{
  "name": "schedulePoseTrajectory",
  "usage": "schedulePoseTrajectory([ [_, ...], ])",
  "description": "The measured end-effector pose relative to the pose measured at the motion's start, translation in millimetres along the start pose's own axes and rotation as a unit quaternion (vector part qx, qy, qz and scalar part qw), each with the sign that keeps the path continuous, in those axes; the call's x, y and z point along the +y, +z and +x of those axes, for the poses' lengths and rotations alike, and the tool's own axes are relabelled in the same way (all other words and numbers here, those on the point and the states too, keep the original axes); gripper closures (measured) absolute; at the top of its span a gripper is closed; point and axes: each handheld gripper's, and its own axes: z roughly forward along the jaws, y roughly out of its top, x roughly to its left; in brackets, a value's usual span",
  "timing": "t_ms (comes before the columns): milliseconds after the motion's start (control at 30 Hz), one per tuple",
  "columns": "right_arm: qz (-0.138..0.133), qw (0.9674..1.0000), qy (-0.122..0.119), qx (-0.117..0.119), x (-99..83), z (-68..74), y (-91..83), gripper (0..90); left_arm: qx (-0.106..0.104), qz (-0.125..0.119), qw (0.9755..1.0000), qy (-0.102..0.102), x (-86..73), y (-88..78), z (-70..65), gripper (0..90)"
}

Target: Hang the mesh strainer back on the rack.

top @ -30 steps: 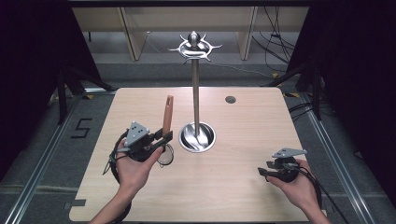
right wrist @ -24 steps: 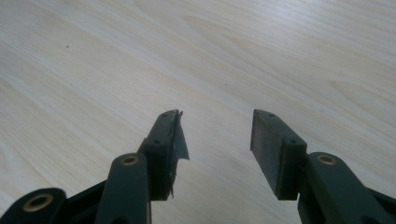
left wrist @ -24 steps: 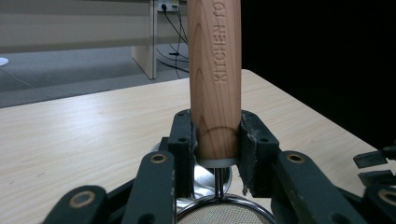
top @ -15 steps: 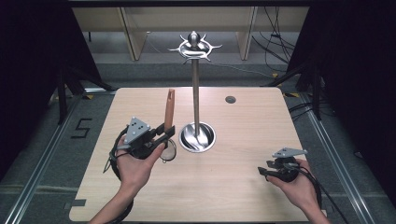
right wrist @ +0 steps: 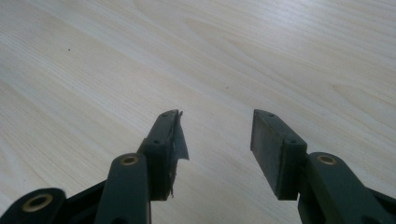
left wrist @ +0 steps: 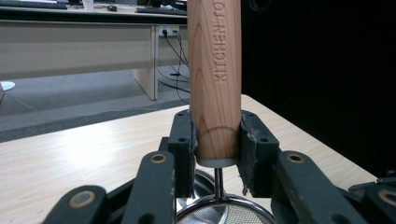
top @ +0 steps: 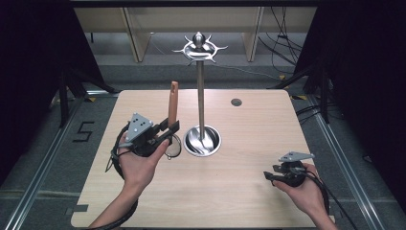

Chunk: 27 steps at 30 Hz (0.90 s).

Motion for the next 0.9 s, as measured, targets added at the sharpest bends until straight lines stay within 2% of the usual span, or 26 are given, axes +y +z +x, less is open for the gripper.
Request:
schedulePoseTrajectory([
  [100, -0.005, 1.0, -0.008, -0.002, -0.6, -1.8, 1.0, 52.9, 0.001, -0.003, 1.0, 0.001, 2.9, 1.2, 0.6, 68.4],
  [133, -0.001, 1.0, 0.002, 0.0, -0.2, -0.3, 0.4, 52.9, 0.002, -0.003, 1.0, 0.001, 3.7, 1.5, 0.8, 68.4],
  [233, -0.003, 1.0, 0.003, -0.002, -0.1, 0.9, 0.2, 53.0, 0.003, -0.006, 1.0, -0.001, 5.2, 3.4, 0.5, 68.4],
  [267, -0.007, 0.9999, -0.008, -0.004, -0.2, -0.7, 0.8, 53.0, 0.002, -0.005, 1.0, -0.001, 5.7, 4.2, 0.5, 68.4],
  [367, -0.009, 0.9999, -0.01, -0.005, -0.3, -1.1, 0.7, 52.9, 0.003, -0.006, 1.0, -0.002, 7.1, 5.9, 0.0, 68.4],
  [400, -0.005, 1.0, 0.004, -0.001, 0.2, 0.3, -0.1, 52.9, 0.003, -0.007, 1.0, -0.003, 7.4, 6.4, -0.4, 68.4],
  [433, -0.006, 1.0, 0.006, -0.002, -0.1, 0.3, 0.0, 52.9, 0.004, -0.007, 1.0, -0.003, 7.7, 6.7, -0.6, 68.4],
  [900, -0.007, 1.0, 0.005, -0.002, 0.5, -0.4, -0.5, 52.5, 0.01, -0.02, 0.9997, 0.003, 17.9, 7.9, 0.8, 68.4],
])
